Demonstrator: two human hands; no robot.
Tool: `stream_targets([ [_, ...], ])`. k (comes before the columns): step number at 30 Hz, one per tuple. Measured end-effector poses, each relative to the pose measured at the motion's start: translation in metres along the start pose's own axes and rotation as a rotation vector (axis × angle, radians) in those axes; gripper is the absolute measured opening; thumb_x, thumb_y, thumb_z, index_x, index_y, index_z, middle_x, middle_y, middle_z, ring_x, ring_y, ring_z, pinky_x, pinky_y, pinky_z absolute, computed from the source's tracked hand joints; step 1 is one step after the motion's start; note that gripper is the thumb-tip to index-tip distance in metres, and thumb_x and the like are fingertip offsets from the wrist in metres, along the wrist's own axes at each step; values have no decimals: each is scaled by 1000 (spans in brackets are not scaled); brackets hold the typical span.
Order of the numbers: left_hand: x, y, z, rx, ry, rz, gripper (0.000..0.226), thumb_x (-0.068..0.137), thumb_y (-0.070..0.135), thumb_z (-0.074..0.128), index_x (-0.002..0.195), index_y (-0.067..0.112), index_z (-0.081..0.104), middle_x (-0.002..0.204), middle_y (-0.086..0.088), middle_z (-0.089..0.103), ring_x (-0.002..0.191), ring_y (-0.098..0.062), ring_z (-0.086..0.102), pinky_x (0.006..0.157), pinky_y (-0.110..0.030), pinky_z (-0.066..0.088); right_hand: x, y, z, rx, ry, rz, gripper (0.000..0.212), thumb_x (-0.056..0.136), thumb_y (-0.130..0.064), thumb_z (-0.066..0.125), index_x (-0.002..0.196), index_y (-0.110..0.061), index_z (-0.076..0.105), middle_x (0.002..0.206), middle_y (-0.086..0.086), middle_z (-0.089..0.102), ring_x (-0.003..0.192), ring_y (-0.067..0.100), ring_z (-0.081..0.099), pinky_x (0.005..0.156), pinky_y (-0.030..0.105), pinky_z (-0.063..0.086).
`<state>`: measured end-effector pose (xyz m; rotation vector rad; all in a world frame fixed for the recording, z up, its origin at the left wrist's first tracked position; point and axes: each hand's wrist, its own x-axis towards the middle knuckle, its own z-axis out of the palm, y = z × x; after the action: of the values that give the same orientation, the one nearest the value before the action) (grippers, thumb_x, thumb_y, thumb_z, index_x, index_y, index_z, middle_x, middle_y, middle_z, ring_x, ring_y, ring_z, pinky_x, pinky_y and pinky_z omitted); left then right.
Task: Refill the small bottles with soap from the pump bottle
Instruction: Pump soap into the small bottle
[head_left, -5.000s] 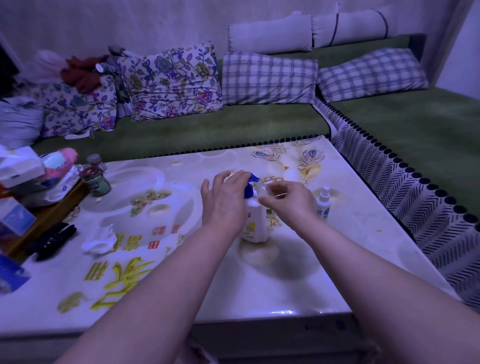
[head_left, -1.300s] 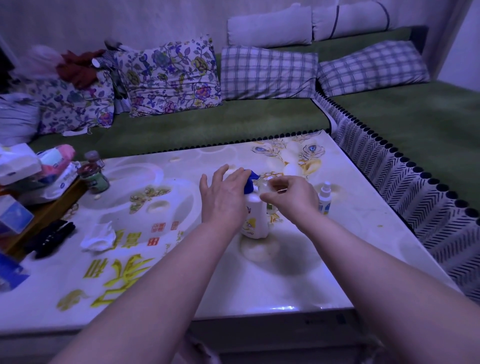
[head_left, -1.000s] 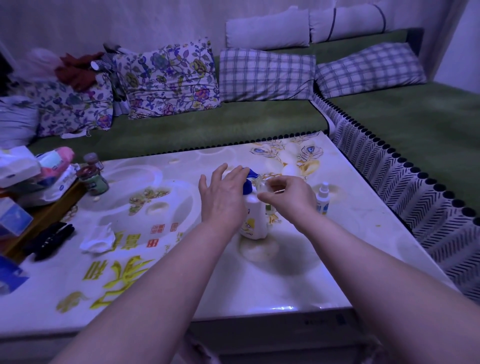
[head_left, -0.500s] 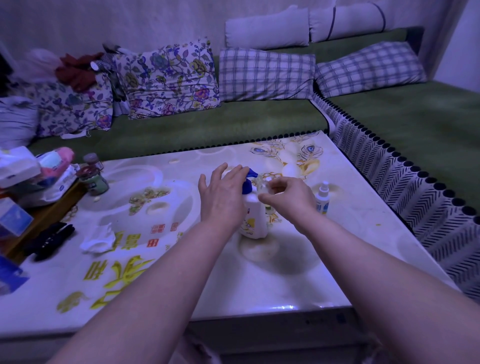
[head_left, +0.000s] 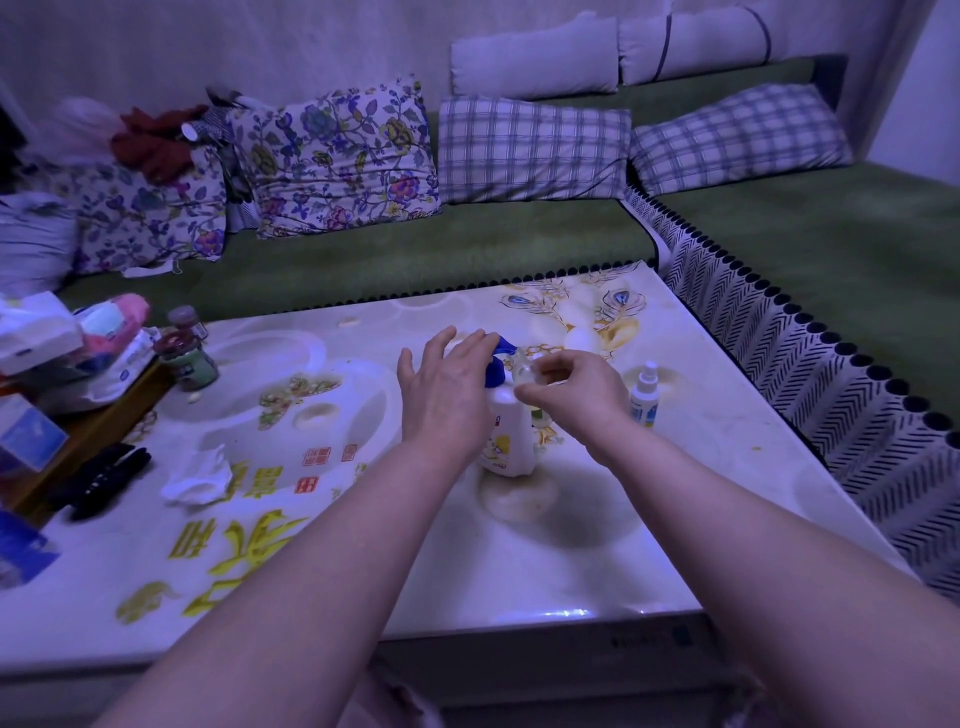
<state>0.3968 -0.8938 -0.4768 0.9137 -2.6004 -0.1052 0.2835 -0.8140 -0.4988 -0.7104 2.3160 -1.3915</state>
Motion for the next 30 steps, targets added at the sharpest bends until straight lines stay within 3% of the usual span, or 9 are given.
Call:
stream_targets([
  [10, 0, 0, -2, 15, 2, 3, 68, 81, 0, 49, 139, 33, 35, 148, 17, 35, 143, -15, 14, 114, -50, 6, 0, -3, -3, -42, 24, -14, 29, 67, -30, 74, 95, -33, 68, 98, -14, 71, 98, 13, 66, 94, 42, 51],
  [30, 3, -1, 0, 107, 32, 46, 60, 84, 1, 46, 134, 32, 38, 140, 17, 44, 141, -17, 19, 113, -45, 7, 1, -6, -6, -174, 22, -28, 31, 67, -36, 76, 98, -34, 69, 95, -16, 71, 97, 10, 66, 96, 39, 48],
])
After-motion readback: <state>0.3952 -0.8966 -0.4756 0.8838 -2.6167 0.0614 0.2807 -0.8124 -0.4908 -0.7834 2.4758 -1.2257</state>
